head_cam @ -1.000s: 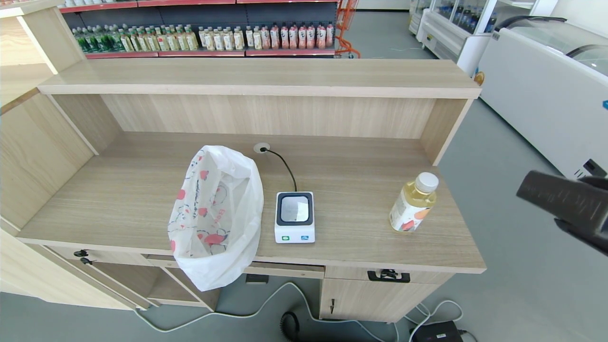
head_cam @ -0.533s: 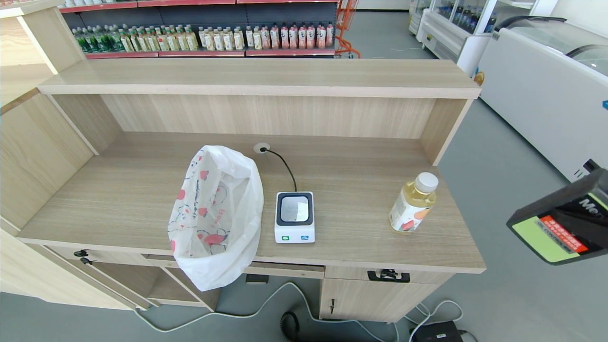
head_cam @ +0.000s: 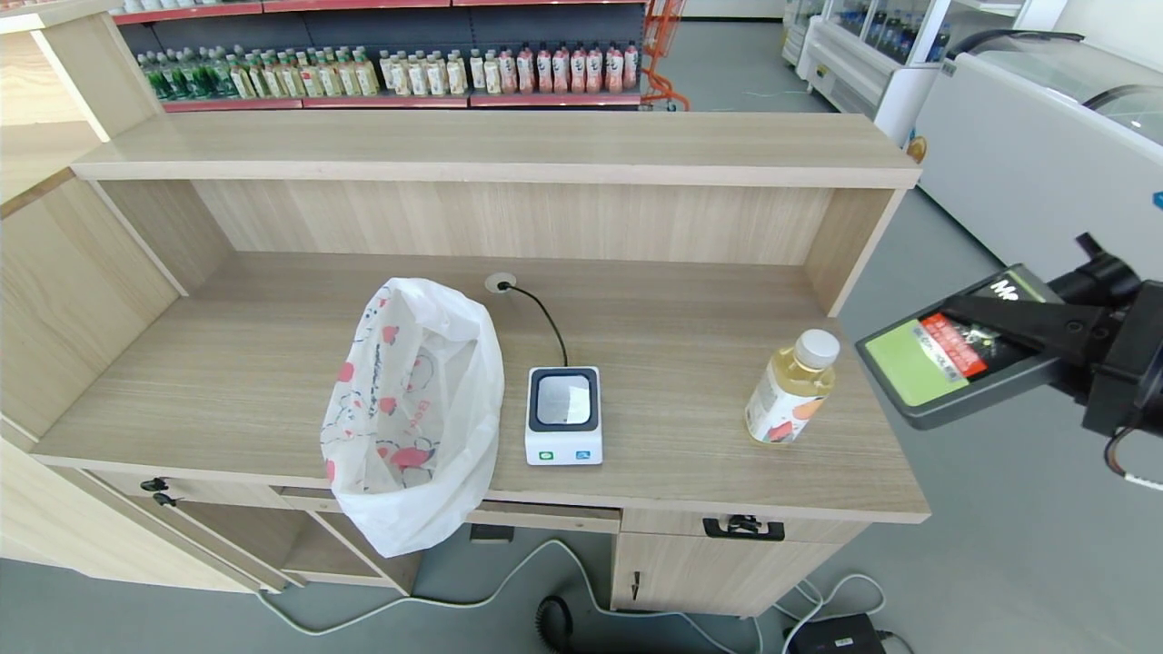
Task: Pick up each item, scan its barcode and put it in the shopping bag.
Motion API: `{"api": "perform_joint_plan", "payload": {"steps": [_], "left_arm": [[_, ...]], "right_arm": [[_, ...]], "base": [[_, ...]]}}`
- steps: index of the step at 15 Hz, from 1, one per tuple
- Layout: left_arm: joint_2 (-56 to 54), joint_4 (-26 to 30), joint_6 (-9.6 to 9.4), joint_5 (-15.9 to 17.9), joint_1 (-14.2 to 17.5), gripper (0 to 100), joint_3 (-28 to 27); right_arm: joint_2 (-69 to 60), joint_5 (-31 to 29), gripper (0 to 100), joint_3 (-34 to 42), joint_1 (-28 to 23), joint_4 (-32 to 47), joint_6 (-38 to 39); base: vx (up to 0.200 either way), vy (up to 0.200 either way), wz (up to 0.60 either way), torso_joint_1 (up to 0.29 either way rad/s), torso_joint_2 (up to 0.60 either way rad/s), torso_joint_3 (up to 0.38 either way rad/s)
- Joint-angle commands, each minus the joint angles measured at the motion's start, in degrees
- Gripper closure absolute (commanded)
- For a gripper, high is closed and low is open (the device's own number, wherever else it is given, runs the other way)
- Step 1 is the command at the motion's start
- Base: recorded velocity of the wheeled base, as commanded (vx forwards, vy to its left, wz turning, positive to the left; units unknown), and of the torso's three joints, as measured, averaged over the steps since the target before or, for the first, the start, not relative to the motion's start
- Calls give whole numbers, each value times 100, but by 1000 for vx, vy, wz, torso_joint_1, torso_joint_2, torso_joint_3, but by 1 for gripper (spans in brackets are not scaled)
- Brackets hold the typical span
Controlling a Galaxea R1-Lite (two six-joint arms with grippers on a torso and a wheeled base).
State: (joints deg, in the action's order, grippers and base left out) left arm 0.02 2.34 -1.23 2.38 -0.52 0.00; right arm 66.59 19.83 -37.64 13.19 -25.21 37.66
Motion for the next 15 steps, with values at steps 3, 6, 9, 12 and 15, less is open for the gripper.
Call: {"api": "perform_joint_plan", "payload": {"steps": [3,6,9,12,15], "left_arm": [[-2,-6,0,8,0,0,0],[-2,3,0,8,0,0,0],[-2,3,-9,0,0,0,0],[-2,3,0,0,0,0,0],[-2,3,0,0,0,0,0]], "right_arm": [[338,-85,100,99,421,-54,49],[267,-419,100,161,518,-45,40],[144,-437,100,266,518,-45,40],[118,-437,100,354,527,-45,14],[162,-410,100,425,553,-63,-320]], "base": [[0,0,0,0,0,0],[0,0,0,0,0,0],[0,0,0,0,0,0],[0,0,0,0,0,0],[0,133,0,-2,2,3]]}}
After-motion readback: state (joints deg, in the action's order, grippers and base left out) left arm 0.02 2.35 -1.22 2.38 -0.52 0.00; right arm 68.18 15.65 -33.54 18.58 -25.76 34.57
